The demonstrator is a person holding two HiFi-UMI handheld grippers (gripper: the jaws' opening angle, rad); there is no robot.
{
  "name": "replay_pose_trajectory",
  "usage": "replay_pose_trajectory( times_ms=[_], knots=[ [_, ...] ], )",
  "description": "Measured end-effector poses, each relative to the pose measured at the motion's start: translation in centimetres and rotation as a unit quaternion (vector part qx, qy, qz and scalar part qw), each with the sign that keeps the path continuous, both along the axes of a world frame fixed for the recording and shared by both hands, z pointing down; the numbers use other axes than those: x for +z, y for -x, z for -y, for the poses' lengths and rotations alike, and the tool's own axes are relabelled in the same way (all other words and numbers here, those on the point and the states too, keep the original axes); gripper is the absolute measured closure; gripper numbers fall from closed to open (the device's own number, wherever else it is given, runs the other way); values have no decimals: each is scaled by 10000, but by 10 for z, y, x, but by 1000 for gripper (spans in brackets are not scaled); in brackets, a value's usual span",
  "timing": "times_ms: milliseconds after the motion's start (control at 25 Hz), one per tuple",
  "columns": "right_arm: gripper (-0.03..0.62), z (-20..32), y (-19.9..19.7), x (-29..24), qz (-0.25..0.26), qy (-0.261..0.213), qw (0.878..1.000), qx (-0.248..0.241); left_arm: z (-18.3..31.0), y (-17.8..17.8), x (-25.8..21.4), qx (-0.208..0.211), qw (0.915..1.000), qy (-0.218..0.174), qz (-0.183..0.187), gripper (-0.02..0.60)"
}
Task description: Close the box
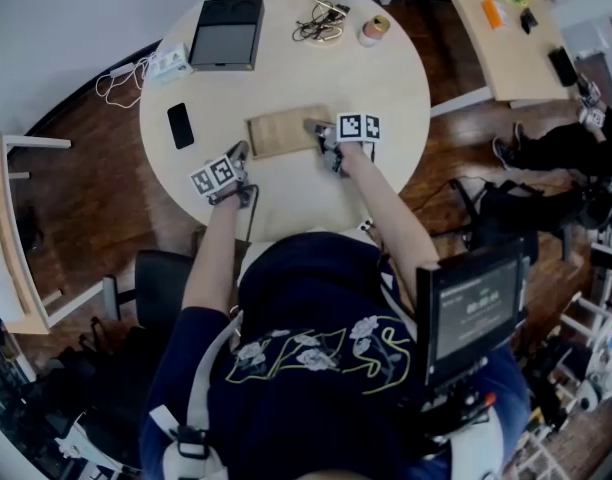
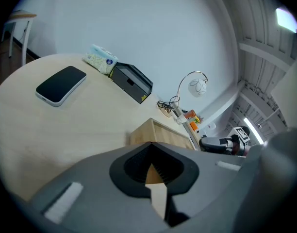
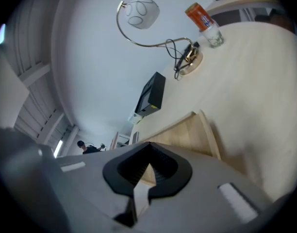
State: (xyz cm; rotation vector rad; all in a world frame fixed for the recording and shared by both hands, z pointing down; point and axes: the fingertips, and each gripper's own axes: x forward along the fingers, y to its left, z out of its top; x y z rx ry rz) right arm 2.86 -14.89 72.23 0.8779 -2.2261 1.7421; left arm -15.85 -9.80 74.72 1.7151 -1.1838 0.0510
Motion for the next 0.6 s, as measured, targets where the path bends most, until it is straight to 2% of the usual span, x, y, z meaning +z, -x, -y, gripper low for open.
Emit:
replay_pose_trajectory(
  times_ms=[80,160,240,280,360,400,440,520,600],
  knots=[
    [605,9,-11,-14,-482,-533,9973,159,-4,2,-1,-1,10000,-20,-15,578],
    [605,21,-59,-5,-1508,-783,9838,570,-7,3,-1,25,9999,29,-128,578],
    [605,21,-111,24,-2432,-407,9652,873,-9,0,2,157,9997,105,-124,578],
    [605,14,-124,41,-2577,-61,9628,813,-10,-2,4,228,9996,142,-41,578],
    [605,-7,-106,61,-2117,465,9757,309,-11,0,9,308,9991,200,214,580],
    [620,-15,-89,61,-1779,476,9829,60,-12,2,11,317,9988,219,310,581],
    [610,-18,-78,57,-1556,303,9873,-57,-14,5,12,318,9987,225,341,580],
    [605,-15,-80,38,-1323,-323,9906,116,-16,8,9,285,9992,118,243,580],
    [605,-19,-87,14,-955,-919,9905,373,-21,12,-5,173,9996,-233,60,580]
  ],
)
